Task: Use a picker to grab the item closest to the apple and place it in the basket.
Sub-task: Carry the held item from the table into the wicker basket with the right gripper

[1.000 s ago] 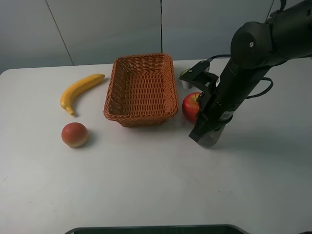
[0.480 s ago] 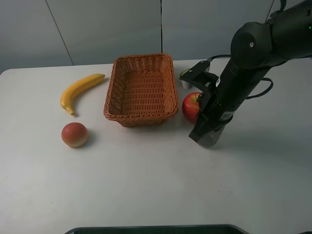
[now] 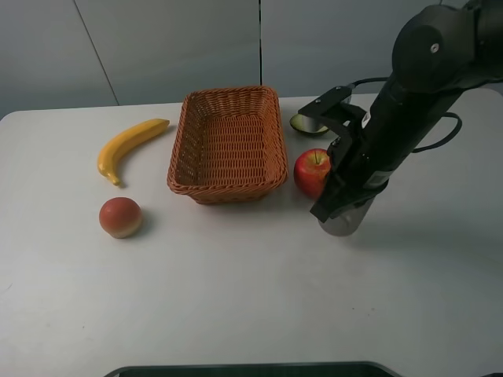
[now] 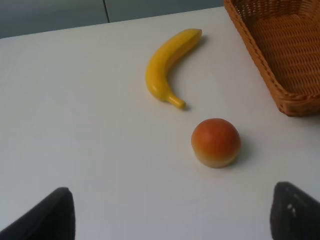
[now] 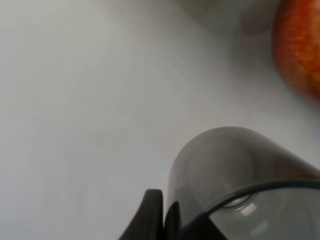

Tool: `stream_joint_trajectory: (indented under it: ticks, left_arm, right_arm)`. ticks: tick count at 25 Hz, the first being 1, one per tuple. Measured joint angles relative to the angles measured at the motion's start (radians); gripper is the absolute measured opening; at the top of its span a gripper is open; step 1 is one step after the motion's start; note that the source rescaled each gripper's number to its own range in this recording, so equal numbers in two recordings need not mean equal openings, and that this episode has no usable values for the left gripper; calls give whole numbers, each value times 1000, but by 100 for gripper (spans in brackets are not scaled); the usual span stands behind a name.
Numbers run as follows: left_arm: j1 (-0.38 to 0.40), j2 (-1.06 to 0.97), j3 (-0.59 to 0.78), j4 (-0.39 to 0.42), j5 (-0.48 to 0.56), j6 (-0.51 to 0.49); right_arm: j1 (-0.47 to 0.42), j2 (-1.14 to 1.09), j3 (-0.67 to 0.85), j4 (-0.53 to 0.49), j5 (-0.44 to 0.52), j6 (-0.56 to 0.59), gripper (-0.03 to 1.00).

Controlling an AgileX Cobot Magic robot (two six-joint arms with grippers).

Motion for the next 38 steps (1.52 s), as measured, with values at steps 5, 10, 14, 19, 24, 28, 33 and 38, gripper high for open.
stream_joint_trajectory:
  ticks: [5,10,14,19,24,28,33,38]
  left_arm:
    - [0,0,0,0,0,0]
    - [0,0,0,0,0,0]
    - [0,0,0,0,0,0]
    - [0,0,0,0,0,0]
    - [0,0,0,0,0,0]
    - [0,0,0,0,0,0]
    - [0,0,0,0,0,0]
    - [0,0,0,0,0,0]
  right_arm:
    - [2,-69,-53,-2,81,89,0]
    - [44,-74,-180,-36,143,176,0]
    - [74,-59,-286,-50,152,201,0]
    - [98,50,-424,-56,159,214,0]
    - [117,186,-584,-73,155,218,0]
    - [144,283,-696,-102,119,220,0]
    - [158,373,-773,-130,10,220,0]
    - [158,439,-776,-174,-99,220,0]
